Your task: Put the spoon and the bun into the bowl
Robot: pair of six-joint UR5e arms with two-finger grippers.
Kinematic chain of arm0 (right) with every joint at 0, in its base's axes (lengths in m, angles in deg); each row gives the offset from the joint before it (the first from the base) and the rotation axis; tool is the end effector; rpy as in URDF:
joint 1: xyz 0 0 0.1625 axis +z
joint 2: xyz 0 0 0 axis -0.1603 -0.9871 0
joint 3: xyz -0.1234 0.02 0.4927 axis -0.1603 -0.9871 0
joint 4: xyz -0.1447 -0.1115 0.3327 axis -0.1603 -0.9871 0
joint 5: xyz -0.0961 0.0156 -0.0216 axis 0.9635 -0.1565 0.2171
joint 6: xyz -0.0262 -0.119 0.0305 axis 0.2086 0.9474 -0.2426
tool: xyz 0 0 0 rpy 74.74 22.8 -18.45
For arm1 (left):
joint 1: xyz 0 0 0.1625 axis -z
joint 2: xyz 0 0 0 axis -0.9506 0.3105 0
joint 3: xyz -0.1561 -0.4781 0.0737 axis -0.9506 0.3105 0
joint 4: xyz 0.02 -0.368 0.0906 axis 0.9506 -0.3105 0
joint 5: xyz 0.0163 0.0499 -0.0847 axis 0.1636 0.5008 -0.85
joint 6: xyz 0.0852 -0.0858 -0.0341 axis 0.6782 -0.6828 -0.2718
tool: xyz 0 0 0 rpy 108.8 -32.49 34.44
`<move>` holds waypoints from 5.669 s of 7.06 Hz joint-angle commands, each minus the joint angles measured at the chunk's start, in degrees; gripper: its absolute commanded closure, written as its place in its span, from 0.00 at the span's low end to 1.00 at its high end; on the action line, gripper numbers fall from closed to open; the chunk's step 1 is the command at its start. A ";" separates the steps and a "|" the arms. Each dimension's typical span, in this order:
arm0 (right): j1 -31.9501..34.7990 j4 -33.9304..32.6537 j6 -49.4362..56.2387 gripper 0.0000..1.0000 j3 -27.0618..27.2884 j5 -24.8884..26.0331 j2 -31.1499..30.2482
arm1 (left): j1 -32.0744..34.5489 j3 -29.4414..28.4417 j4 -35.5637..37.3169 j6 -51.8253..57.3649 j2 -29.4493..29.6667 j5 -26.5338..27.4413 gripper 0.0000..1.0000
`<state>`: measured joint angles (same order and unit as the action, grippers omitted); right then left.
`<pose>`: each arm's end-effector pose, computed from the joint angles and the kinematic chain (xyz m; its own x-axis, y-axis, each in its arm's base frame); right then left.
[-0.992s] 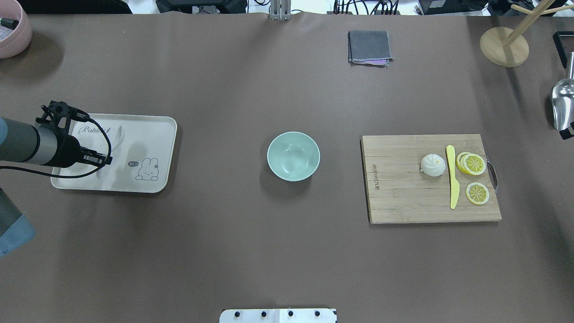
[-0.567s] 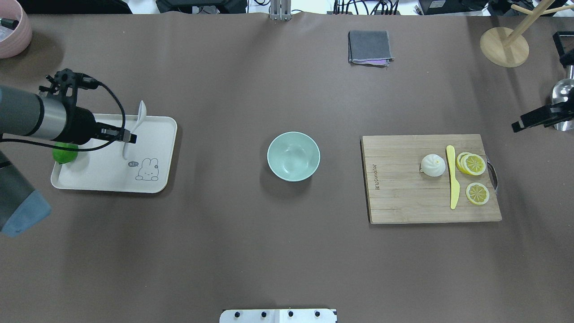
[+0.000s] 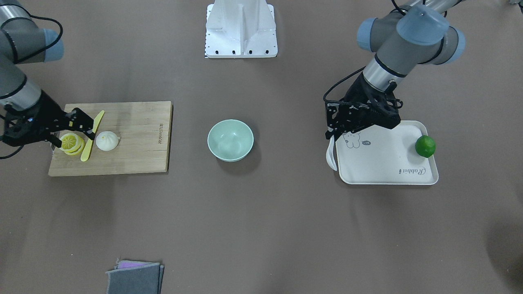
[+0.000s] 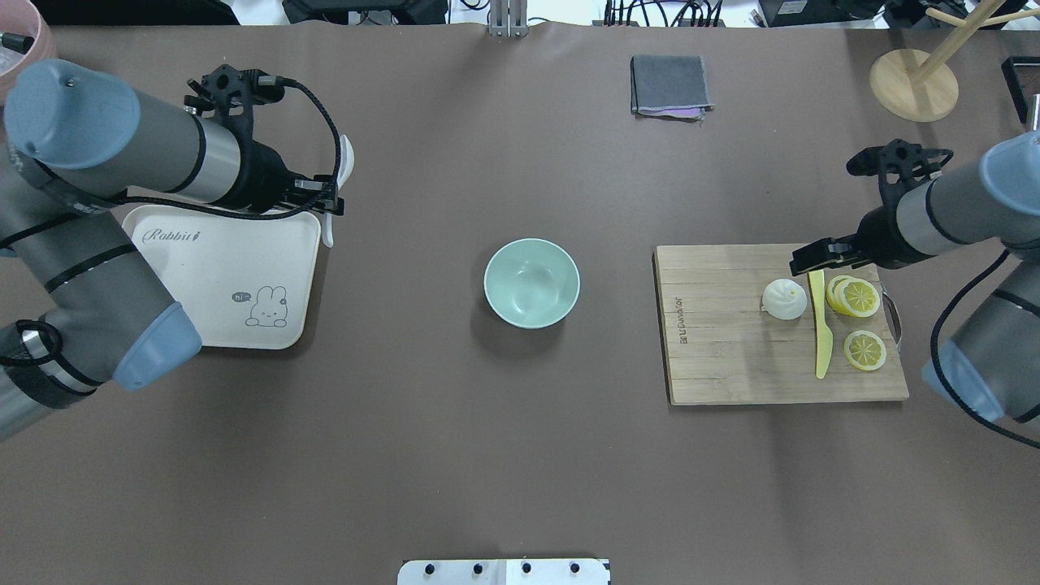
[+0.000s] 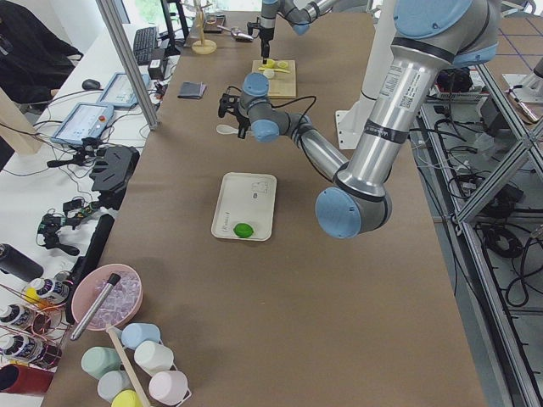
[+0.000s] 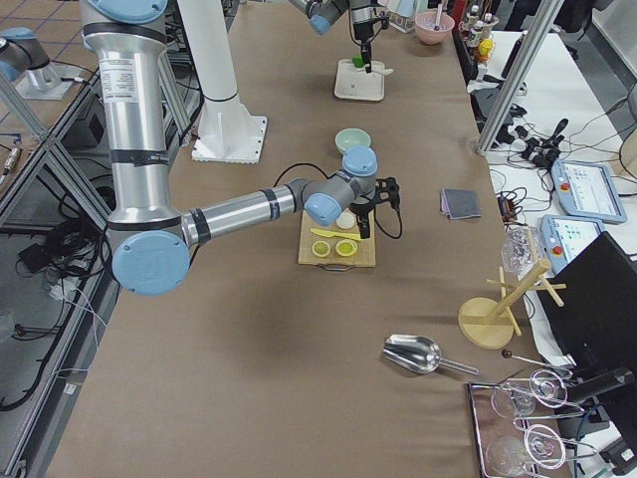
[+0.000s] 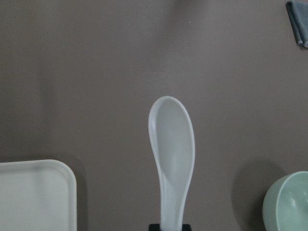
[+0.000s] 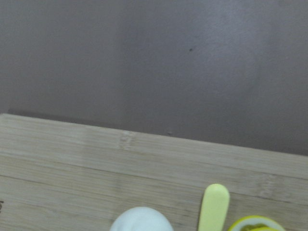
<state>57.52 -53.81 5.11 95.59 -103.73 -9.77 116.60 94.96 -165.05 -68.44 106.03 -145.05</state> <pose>-0.2968 -0.4445 0.5779 0.6457 -0.1554 0.7477 -0.0132 0.9767 0.2144 0.4005 -0.5119 0.3780 0.4505 0.1482 -0.8804 0.1961 0.9456 0.2595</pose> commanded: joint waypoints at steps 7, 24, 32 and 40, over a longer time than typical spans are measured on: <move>-1.64 -0.12 -2.21 1.00 -0.86 -1.04 3.17 | -3.98 -2.34 8.43 -4.67 10.07 4.11 1.00; -14.71 -5.39 -24.79 1.00 -5.75 8.15 28.63 | -13.86 -4.84 9.94 7.49 13.21 22.15 0.02; -15.00 -11.42 -24.55 0.00 -9.23 11.78 35.88 | 5.56 4.78 6.18 25.64 -9.32 8.17 0.02; -9.83 -40.43 -6.31 0.00 3.48 12.48 28.89 | 9.44 4.60 2.20 27.48 -12.66 7.12 0.02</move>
<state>44.86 -88.69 -7.77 94.47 -91.30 23.43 124.43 99.52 -162.50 -42.33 94.90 -137.36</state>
